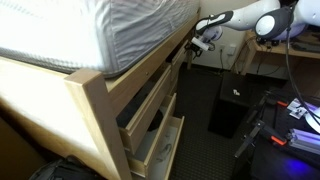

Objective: Open the topmost drawers fully

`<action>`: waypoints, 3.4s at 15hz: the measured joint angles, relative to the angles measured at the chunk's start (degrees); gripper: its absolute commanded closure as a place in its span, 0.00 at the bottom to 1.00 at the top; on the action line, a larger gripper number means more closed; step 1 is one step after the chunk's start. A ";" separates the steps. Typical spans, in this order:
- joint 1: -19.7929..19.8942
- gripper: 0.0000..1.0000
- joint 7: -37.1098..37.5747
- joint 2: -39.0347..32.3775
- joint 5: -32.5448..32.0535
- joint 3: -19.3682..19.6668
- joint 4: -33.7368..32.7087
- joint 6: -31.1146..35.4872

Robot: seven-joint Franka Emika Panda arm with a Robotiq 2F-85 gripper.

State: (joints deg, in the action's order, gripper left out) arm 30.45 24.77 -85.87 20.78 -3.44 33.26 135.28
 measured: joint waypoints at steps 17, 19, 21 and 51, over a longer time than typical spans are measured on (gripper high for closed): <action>-0.83 0.00 -15.69 0.11 0.00 -3.08 4.21 7.30; -0.82 0.00 -15.69 0.11 0.00 -3.08 4.21 7.30; -0.82 0.00 -15.69 0.11 0.00 -3.08 4.21 7.30; -10.64 0.00 10.30 0.18 -1.91 9.66 6.18 17.77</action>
State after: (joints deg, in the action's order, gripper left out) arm 19.81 35.07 -85.69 18.87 6.22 39.43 153.06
